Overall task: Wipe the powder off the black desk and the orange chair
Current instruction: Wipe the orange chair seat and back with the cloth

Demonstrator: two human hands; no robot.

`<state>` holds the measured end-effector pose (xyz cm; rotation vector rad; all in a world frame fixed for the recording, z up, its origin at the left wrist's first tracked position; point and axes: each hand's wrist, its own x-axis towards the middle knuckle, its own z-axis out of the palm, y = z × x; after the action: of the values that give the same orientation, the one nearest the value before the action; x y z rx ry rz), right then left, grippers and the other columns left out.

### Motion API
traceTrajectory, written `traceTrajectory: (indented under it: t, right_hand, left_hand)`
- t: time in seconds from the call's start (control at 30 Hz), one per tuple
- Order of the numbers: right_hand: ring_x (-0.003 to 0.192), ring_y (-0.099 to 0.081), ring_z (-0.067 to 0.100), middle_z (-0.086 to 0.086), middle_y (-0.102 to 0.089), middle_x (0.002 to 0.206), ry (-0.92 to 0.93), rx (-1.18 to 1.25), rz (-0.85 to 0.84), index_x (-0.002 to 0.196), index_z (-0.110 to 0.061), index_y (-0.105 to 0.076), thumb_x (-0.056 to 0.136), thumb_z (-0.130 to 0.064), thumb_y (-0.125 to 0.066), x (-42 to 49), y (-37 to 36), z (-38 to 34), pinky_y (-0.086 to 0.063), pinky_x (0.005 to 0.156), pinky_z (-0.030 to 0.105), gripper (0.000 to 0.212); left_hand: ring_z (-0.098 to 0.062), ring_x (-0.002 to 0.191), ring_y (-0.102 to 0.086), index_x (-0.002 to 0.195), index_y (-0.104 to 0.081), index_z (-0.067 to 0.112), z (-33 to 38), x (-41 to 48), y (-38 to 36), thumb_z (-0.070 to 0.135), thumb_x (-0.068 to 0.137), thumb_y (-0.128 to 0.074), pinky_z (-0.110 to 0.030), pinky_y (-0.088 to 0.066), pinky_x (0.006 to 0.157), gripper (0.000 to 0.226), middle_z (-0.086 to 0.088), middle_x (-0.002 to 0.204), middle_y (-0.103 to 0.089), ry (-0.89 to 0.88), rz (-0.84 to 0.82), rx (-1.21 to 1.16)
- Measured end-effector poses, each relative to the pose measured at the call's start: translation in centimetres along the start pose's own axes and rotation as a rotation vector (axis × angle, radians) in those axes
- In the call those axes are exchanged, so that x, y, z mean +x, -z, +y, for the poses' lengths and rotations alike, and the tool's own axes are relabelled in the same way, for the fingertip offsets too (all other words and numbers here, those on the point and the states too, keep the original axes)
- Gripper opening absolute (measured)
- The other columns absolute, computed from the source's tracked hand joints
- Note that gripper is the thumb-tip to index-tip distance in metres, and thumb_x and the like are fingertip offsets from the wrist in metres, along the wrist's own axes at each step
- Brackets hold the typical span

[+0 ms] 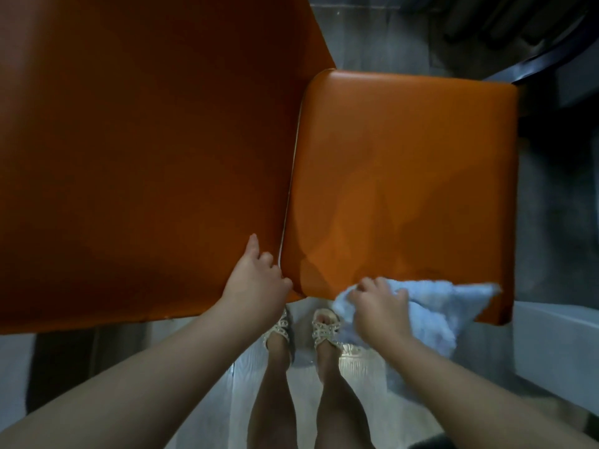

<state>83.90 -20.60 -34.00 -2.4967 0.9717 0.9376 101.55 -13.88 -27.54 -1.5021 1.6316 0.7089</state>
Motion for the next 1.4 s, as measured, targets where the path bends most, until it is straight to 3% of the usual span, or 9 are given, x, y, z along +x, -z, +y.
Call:
traceTrajectory:
  t: [0.13, 0.37, 0.5, 0.63, 0.73, 0.83, 0.93, 1.27, 1.4]
  right_hand:
    - [0.115, -0.043, 0.031, 0.007, -0.048, 0.127, -0.021, 0.453, 0.501, 0.124, -0.018, -0.051, 0.080, -0.020, -0.061, 4.3, 4.3, -1.7, -0.036, 0.088, 0.042, 0.045]
    - [0.142, 0.019, 0.031, -0.006, 0.018, 0.157, 0.043, 0.128, 0.102, 0.144, -0.050, 0.003, 0.083, -0.060, -0.052, 8.6, 1.0, -3.1, -0.002, 0.100, 0.074, 0.082]
    - [0.144, -0.001, 0.025, -0.010, 0.001, 0.159, -0.282, 0.178, 0.228, 0.144, -0.049, -0.015, 0.085, -0.052, -0.052, 6.0, -0.2, 4.8, -0.019, 0.106, 0.061, 0.070]
    - [0.124, -0.031, 0.043, 0.007, -0.020, 0.153, -0.817, 0.537, 0.401, 0.139, -0.032, -0.036, 0.083, -0.026, -0.060, 1.5, -0.1, 13.2, -0.036, 0.096, 0.055, 0.061]
    - [0.122, -0.037, 0.043, 0.013, -0.028, 0.147, -0.740, 0.629, 0.664, 0.133, -0.020, -0.042, 0.074, -0.017, -0.070, 1.4, 0.8, 10.9, -0.038, 0.093, 0.049, 0.065]
    - [0.140, -0.017, 0.030, 0.004, -0.010, 0.157, -0.275, 0.398, 0.400, 0.138, -0.031, -0.035, 0.076, -0.032, -0.067, 3.7, 0.9, 4.7, -0.023, 0.108, 0.049, 0.070]
    - [0.143, 0.005, 0.023, -0.013, 0.009, 0.157, -0.171, 0.224, 0.180, 0.141, -0.047, -0.016, 0.076, -0.049, -0.060, 3.9, -1.8, 4.7, -0.005, 0.108, 0.062, 0.078]
    - [0.128, -0.029, 0.043, 0.012, -0.022, 0.152, -0.940, 0.672, 0.186, 0.144, -0.023, -0.030, 0.085, -0.021, -0.059, -4.7, -5.8, 17.0, -0.029, 0.103, 0.048, 0.065]
    - [0.122, -0.032, 0.042, 0.007, -0.024, 0.150, -1.032, 0.692, 0.308, 0.138, -0.026, -0.036, 0.085, -0.020, -0.060, -6.3, -3.6, 16.5, -0.034, 0.096, 0.052, 0.059]
  left_hand:
    - [-0.030, 0.128, -0.039, 0.129, -0.048, 0.018, -0.2, 0.9, 0.2, 0.030, 0.095, -0.042, -0.055, -0.004, 0.114, 0.036, -0.006, 0.129, -0.055, 0.045, 0.059, -0.106]
    - [-0.022, 0.103, -0.057, 0.105, -0.054, 0.022, -0.4, 1.9, -0.5, 0.029, 0.091, -0.038, -0.041, -0.020, 0.110, 0.022, 0.000, 0.106, -0.064, 0.159, 0.335, -0.328]
    - [-0.026, 0.112, -0.053, 0.115, -0.050, 0.020, 0.5, 4.4, -0.8, 0.028, 0.089, -0.044, -0.042, -0.026, 0.106, 0.027, -0.004, 0.118, -0.059, 0.224, 0.360, -0.457]
    - [-0.029, 0.144, -0.012, 0.147, -0.018, 0.025, 2.3, 7.4, -1.2, 0.027, 0.093, -0.046, -0.045, -0.020, 0.113, 0.061, -0.005, 0.157, -0.013, 0.177, 0.309, -0.673]
    - [-0.027, 0.146, 0.001, 0.150, -0.003, 0.029, 3.3, 8.7, -0.8, 0.030, 0.092, -0.048, -0.045, -0.014, 0.116, 0.073, 0.001, 0.159, 0.002, 0.157, 0.316, -0.699]
    - [-0.024, 0.146, 0.003, 0.150, 0.002, 0.028, 3.4, 9.6, -0.7, 0.033, 0.094, -0.045, -0.044, -0.012, 0.115, 0.073, 0.002, 0.159, 0.005, 0.189, 0.279, -0.713]
    - [-0.024, 0.146, 0.008, 0.150, 0.000, 0.027, 3.5, 10.0, -1.4, 0.040, 0.093, -0.043, -0.045, -0.007, 0.116, 0.073, 0.002, 0.159, 0.005, 0.196, 0.197, -0.649]
    - [-0.022, 0.146, 0.004, 0.150, 0.000, 0.029, 6.1, 9.8, 1.1, 0.038, 0.094, -0.044, -0.042, -0.008, 0.116, 0.072, 0.001, 0.159, -0.003, 0.093, 0.262, -0.622]
    - [-0.023, 0.145, -0.009, 0.150, -0.008, 0.027, 6.1, 8.1, 3.5, 0.034, 0.094, -0.045, -0.041, -0.018, 0.115, 0.067, -0.001, 0.158, -0.012, 0.024, 0.250, -0.630]
